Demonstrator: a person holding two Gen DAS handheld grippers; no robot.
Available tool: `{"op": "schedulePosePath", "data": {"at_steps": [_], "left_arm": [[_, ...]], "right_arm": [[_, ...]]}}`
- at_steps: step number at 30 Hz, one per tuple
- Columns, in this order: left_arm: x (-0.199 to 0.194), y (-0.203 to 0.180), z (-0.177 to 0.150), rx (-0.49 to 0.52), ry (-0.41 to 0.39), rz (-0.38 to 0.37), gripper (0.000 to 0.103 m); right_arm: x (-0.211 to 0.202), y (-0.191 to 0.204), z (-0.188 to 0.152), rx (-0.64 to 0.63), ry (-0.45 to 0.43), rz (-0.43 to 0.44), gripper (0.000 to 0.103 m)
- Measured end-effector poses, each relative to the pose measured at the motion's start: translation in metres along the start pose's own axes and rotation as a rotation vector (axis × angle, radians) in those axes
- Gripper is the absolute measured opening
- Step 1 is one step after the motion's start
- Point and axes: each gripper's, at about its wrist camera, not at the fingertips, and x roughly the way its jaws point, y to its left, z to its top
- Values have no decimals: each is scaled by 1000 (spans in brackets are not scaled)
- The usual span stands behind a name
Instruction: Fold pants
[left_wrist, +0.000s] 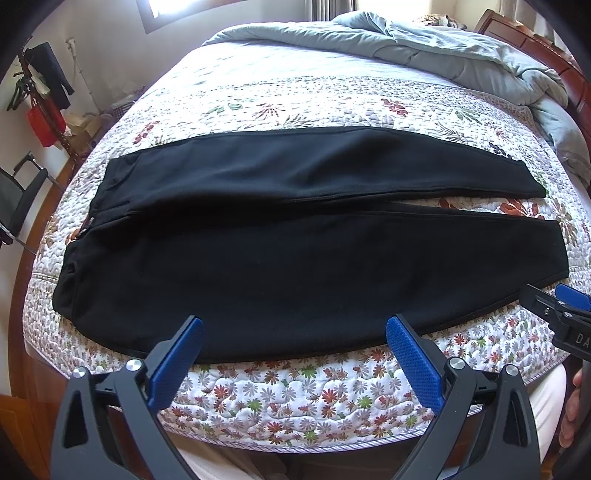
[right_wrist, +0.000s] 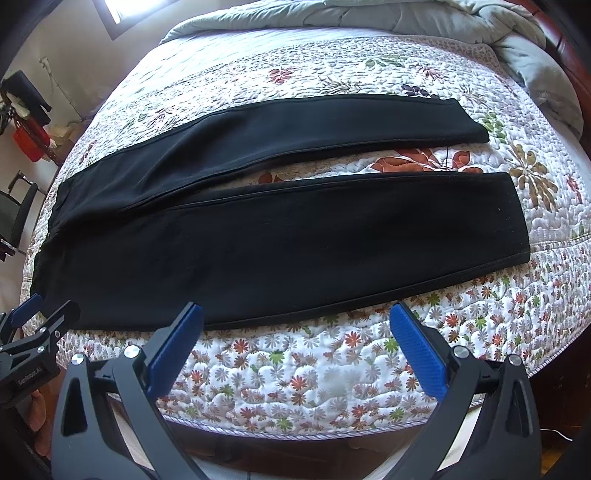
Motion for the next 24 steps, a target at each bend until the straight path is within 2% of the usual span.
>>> {"op": "schedulePosePath", "data": {"at_steps": [24], "left_arm": [[-3, -2, 1, 5, -4, 17, 99]], "right_arm": [[1, 5, -2, -15, -6, -32, 100]]}}
